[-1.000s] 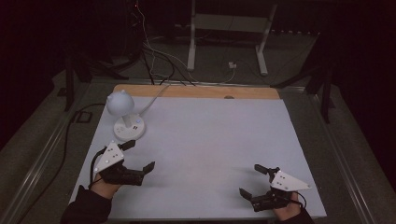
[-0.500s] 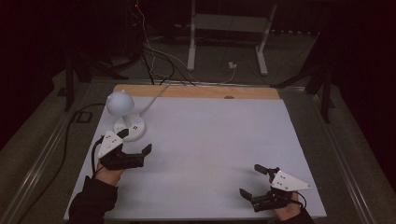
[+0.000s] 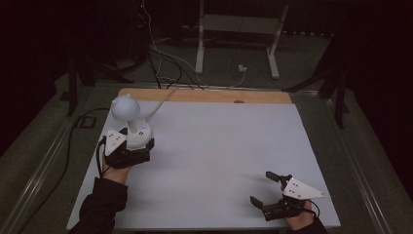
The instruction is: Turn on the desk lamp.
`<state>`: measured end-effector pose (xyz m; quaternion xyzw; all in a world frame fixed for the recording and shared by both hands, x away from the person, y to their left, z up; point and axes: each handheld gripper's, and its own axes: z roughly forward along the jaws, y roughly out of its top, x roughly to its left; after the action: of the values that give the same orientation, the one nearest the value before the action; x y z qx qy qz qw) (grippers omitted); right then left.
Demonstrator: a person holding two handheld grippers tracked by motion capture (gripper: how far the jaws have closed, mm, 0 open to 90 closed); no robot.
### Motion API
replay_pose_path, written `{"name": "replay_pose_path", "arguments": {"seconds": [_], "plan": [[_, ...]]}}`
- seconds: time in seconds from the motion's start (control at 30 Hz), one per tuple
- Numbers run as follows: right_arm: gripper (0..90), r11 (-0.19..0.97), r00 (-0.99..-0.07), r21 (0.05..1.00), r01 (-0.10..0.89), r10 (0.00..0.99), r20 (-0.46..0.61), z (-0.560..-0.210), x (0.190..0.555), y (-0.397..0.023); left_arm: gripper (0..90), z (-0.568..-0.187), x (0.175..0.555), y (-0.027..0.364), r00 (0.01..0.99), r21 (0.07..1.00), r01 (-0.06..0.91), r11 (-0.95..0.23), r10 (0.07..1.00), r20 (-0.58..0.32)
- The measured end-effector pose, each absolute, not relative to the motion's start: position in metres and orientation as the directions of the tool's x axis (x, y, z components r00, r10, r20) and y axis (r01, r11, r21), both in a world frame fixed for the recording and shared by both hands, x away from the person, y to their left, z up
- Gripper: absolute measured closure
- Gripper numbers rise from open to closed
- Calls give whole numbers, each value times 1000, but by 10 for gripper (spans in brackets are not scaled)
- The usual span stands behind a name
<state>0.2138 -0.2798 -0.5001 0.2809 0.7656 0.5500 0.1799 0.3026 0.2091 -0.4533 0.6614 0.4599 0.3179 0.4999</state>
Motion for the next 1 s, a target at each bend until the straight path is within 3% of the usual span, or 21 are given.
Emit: {"name": "replay_pose_path", "arguments": {"seconds": [0.23, 0.77, 1.0], "plan": [[0, 235, -776, 944, 233, 630, 35, -500, 214, -281, 4, -458, 314, 211, 323, 949, 315, -31, 943, -76], [0, 236, -778, 943, 236, 626, 38, -501, 214, -281, 5, -472, 333, 209, 181, 928, 365, -70, 983, 3], [0, 233, -779, 942, 241, 626, 44, -501, 214, -281, 93, -476, 338, 212, 124, 923, 381, -52, 992, 5]]}}
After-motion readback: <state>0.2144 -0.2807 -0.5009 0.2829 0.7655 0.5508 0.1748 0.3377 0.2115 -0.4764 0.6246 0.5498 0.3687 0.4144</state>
